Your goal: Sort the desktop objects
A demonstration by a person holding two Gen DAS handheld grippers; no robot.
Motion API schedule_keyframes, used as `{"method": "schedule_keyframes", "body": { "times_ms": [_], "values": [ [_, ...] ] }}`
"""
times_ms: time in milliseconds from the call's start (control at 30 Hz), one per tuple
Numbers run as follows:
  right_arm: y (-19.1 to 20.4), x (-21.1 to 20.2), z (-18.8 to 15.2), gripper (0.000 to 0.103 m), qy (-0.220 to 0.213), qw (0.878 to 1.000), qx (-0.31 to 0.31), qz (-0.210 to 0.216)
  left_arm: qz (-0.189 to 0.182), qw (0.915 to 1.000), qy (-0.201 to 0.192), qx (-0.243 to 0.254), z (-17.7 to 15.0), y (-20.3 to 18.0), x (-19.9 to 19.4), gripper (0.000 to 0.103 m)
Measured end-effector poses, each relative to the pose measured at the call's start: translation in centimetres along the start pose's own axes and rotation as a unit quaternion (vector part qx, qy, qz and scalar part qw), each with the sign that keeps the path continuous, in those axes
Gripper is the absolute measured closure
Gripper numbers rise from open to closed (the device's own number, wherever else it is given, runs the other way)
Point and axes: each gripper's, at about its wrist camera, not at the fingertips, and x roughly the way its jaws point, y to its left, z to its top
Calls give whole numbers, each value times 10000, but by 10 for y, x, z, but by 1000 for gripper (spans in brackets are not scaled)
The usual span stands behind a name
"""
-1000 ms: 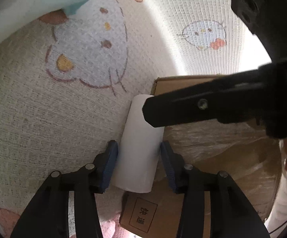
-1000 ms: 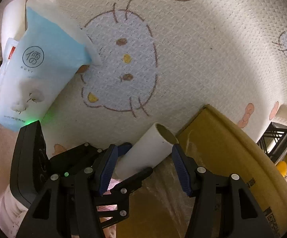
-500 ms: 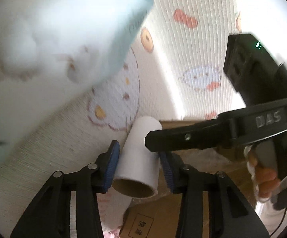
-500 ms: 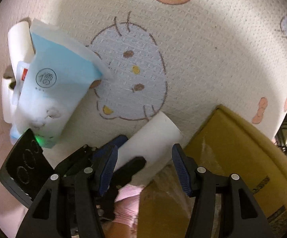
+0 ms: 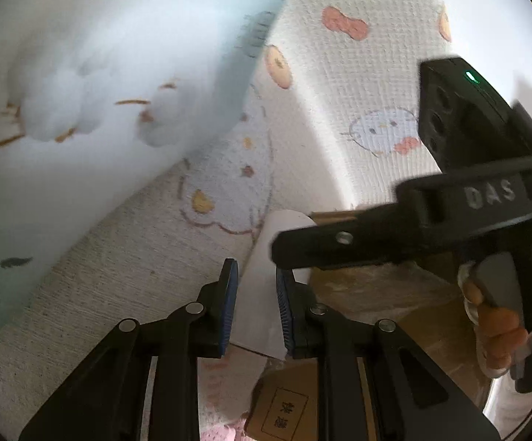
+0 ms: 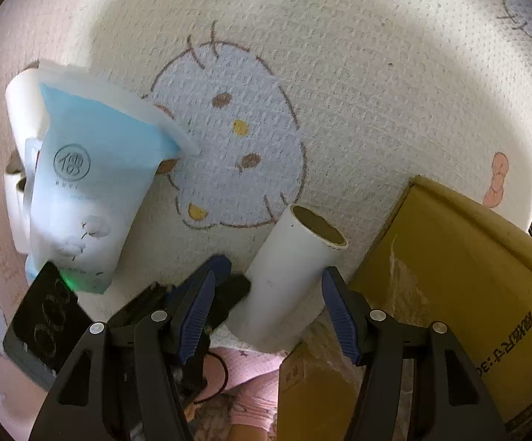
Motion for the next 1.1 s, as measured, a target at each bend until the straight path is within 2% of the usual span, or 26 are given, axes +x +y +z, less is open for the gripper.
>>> {"method": "schedule_keyframes", "body": {
  "times_ms": [33, 100, 167, 233, 367, 433, 567, 733, 867, 1000, 1100],
  "values": [
    [1, 1, 0, 45, -5, 10000, 11, -41, -13, 10000, 54, 62, 3, -2, 0, 76],
    [4, 3, -2, 45, -42, 10000, 30, -78, -96, 9996, 213, 137, 4, -4, 3, 66],
    [7, 8, -3, 45, 6, 10000, 10, 69, -127, 9991, 380, 100, 2, -7, 9, 62],
    [9, 13, -5, 45, -3, 9998, 88, 192, -118, 9991, 400, 108, 2, -8, 12, 61],
    [16, 17, -7, 45, -215, 9995, 147, 149, 8, 9988, 443, 224, 4, -15, 15, 60],
    [15, 9, 4, 47, -311, 9991, 205, 204, 60, 9991, 380, 188, 6, -15, 13, 59],
    [18, -1, 3, 56, -646, 9959, 365, 510, 182, 9996, 139, 149, 9, -15, 1, 59],
    [28, -9, 4, 56, -919, 9894, 535, 987, 676, 9968, -74, 430, 18, -24, -18, 59],
    [41, -13, 12, 56, -1160, 9794, 766, 1464, 976, 9938, -300, 429, 32, -20, -36, 59],
    [56, -17, 17, 56, -1434, 9703, 954, 1696, 868, 9955, -315, 199, 42, -8, -47, 59],
    [63, -19, 18, 56, -1520, 9646, 1126, 1838, 885, 9953, -331, 202, 44, -7, -52, 59]
  ]
}}
